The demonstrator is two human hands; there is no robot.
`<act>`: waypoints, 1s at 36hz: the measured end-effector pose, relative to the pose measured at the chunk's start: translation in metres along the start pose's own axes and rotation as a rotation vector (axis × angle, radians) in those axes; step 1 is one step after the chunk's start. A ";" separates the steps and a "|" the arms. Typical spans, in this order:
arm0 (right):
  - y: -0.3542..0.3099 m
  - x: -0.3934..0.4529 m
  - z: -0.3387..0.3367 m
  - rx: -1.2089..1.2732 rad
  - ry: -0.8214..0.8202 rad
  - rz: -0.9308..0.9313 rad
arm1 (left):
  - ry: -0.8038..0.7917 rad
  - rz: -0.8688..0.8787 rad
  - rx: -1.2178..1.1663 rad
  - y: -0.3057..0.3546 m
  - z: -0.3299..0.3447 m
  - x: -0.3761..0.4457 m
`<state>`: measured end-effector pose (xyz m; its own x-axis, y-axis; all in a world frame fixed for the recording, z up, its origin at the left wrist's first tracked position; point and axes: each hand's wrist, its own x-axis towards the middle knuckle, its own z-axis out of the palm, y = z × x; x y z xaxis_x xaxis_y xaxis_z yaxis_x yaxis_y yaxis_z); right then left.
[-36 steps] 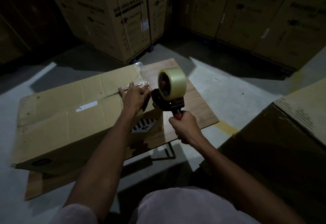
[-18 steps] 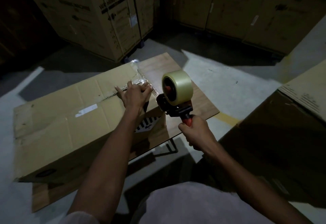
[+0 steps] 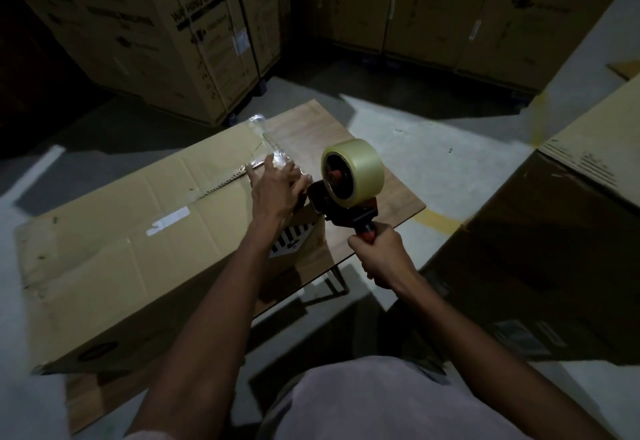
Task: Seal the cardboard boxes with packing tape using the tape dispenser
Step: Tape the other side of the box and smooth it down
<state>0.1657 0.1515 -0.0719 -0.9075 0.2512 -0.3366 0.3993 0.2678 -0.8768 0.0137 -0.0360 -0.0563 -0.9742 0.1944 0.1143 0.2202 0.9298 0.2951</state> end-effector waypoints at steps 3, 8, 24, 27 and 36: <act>-0.001 0.002 -0.005 -0.004 -0.020 -0.009 | 0.010 -0.025 -0.079 0.005 0.004 -0.008; -0.004 0.007 -0.013 -0.064 -0.045 -0.054 | -0.072 -0.164 -0.198 0.009 0.004 -0.009; -0.010 0.006 -0.033 -0.008 -0.157 -0.035 | -0.027 -0.217 -0.186 0.016 0.005 -0.018; -0.009 0.003 -0.035 -0.019 -0.163 -0.046 | -0.021 -0.207 -0.173 0.016 0.006 -0.020; 0.004 -0.009 -0.047 -0.093 -0.148 -0.043 | -0.020 -0.174 -0.192 0.014 0.004 -0.019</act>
<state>0.1817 0.1939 -0.0566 -0.9307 0.0996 -0.3520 0.3634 0.3619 -0.8585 0.0350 -0.0249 -0.0583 -0.9986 0.0449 0.0282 0.0530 0.8738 0.4833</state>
